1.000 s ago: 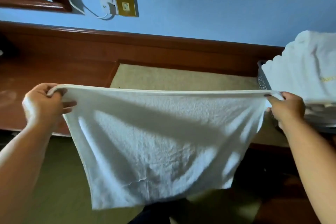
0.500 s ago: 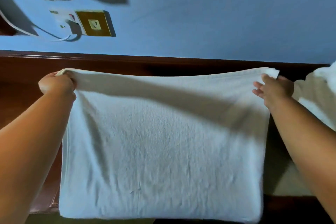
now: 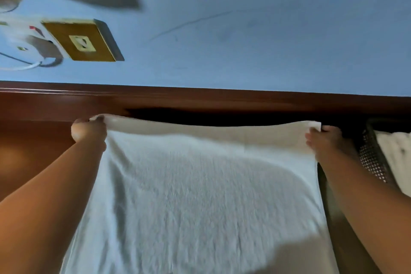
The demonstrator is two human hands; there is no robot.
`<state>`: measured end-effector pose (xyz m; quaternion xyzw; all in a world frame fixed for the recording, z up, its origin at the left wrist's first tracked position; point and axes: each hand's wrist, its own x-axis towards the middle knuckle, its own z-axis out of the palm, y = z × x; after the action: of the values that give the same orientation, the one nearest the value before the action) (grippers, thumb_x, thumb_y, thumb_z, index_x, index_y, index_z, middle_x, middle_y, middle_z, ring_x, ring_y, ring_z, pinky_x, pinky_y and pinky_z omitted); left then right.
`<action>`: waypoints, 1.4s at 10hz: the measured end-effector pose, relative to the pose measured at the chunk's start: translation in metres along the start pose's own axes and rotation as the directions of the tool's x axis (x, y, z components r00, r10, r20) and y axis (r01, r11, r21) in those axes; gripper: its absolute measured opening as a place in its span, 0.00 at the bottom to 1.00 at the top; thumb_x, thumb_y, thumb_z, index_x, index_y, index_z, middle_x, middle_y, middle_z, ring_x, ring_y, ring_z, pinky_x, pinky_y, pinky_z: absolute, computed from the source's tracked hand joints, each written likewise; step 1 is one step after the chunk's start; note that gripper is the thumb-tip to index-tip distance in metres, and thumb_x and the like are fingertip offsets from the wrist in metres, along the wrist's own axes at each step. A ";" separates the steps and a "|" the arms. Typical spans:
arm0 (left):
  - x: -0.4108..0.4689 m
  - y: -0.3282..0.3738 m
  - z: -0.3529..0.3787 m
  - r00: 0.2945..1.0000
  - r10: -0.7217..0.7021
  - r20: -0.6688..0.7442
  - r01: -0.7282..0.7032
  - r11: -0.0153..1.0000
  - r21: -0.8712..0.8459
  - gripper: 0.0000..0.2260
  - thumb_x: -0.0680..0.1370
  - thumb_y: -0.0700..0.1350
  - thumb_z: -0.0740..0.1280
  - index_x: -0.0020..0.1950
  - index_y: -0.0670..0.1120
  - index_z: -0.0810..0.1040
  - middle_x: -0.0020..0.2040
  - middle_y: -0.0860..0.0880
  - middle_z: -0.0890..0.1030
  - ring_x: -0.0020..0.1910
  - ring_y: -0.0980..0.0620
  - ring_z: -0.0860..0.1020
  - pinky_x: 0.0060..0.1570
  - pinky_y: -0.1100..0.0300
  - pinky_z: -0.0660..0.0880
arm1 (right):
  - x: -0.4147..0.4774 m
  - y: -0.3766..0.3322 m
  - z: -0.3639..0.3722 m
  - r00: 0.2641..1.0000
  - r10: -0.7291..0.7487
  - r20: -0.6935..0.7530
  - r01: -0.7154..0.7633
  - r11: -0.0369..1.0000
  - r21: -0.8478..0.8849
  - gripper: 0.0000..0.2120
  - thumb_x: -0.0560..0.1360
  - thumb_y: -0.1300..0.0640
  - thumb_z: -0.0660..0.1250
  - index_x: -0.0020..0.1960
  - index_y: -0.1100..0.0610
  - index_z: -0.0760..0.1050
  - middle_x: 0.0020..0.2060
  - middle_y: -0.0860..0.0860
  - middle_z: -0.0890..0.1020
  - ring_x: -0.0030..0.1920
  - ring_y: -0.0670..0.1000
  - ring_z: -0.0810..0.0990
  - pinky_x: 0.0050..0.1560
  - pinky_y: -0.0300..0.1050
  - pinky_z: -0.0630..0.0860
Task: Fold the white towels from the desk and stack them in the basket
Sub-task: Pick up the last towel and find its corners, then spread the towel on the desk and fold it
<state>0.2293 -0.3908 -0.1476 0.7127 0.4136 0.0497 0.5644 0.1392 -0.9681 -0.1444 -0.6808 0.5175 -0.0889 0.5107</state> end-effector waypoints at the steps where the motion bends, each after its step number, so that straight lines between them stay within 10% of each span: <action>1: -0.009 -0.032 0.017 0.987 0.148 0.063 -0.160 0.938 0.308 0.20 0.77 0.49 0.73 0.65 0.48 0.71 0.68 0.46 0.75 0.68 0.44 0.73 0.67 0.50 0.71 | -0.008 0.029 0.024 0.985 -0.165 0.056 0.174 0.924 -0.340 0.38 0.73 0.57 0.76 0.75 0.56 0.59 0.73 0.60 0.67 0.67 0.58 0.72 0.65 0.49 0.69; 2: -0.027 -0.071 0.029 0.924 0.248 0.290 -0.367 0.784 0.501 0.31 0.78 0.47 0.72 0.78 0.44 0.63 0.79 0.43 0.62 0.78 0.45 0.61 0.74 0.49 0.63 | -0.039 0.066 0.041 0.915 -0.303 0.264 0.400 0.752 -0.524 0.35 0.73 0.58 0.76 0.75 0.60 0.64 0.73 0.63 0.64 0.71 0.62 0.66 0.69 0.51 0.66; 4: -0.114 -0.163 -0.015 0.844 0.244 0.477 -0.514 0.622 0.590 0.24 0.77 0.46 0.72 0.72 0.48 0.72 0.79 0.44 0.64 0.70 0.37 0.72 0.65 0.39 0.72 | -0.134 0.134 0.035 0.659 -0.343 0.669 0.740 0.452 -0.497 0.25 0.74 0.57 0.71 0.70 0.58 0.73 0.70 0.58 0.69 0.70 0.60 0.69 0.69 0.52 0.68; 6: -0.185 -0.257 -0.149 0.994 0.067 0.086 -0.108 0.581 0.807 0.25 0.78 0.50 0.70 0.74 0.49 0.70 0.77 0.45 0.64 0.72 0.35 0.64 0.69 0.36 0.63 | -0.238 0.148 0.055 0.245 -0.132 0.961 0.954 0.208 -0.214 0.22 0.79 0.52 0.64 0.73 0.49 0.69 0.73 0.49 0.64 0.71 0.52 0.67 0.69 0.45 0.66; 8: -0.217 -0.292 -0.214 0.997 -0.026 -0.071 0.072 0.620 0.781 0.28 0.80 0.52 0.67 0.78 0.46 0.65 0.77 0.43 0.64 0.74 0.37 0.63 0.69 0.37 0.64 | -0.352 0.128 0.159 -0.179 0.133 0.975 0.972 -0.126 0.196 0.26 0.81 0.55 0.62 0.77 0.51 0.62 0.78 0.52 0.58 0.75 0.57 0.62 0.71 0.55 0.66; 10: -0.201 -0.286 -0.221 0.998 -0.054 0.038 0.006 0.641 0.767 0.20 0.77 0.52 0.69 0.68 0.50 0.71 0.62 0.48 0.78 0.65 0.42 0.72 0.65 0.45 0.62 | -0.448 0.138 0.264 -0.456 0.302 0.837 0.669 -0.504 0.547 0.38 0.76 0.69 0.60 0.81 0.49 0.51 0.81 0.53 0.53 0.80 0.57 0.51 0.75 0.57 0.58; 12: -0.218 -0.290 -0.258 0.973 -0.063 0.222 -0.133 0.636 0.760 0.12 0.73 0.58 0.71 0.45 0.52 0.73 0.39 0.56 0.78 0.45 0.47 0.79 0.43 0.54 0.68 | -0.462 0.135 0.285 -0.453 0.323 0.831 0.471 -0.705 0.530 0.15 0.75 0.61 0.63 0.60 0.50 0.76 0.61 0.49 0.80 0.64 0.53 0.75 0.69 0.51 0.62; 14: -0.293 -0.278 -0.237 0.843 0.017 0.538 -0.421 0.643 0.640 0.11 0.74 0.53 0.67 0.43 0.49 0.67 0.35 0.51 0.75 0.35 0.49 0.74 0.34 0.52 0.68 | -0.366 0.072 0.232 -0.248 0.156 0.956 0.486 -0.834 0.262 0.15 0.77 0.62 0.58 0.60 0.51 0.74 0.55 0.52 0.81 0.56 0.57 0.80 0.68 0.54 0.63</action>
<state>-0.2375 -0.3932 -0.1818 0.9129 0.1494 -0.2313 0.3013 0.0817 -0.5328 -0.1599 -0.7921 -0.5311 0.1037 -0.2825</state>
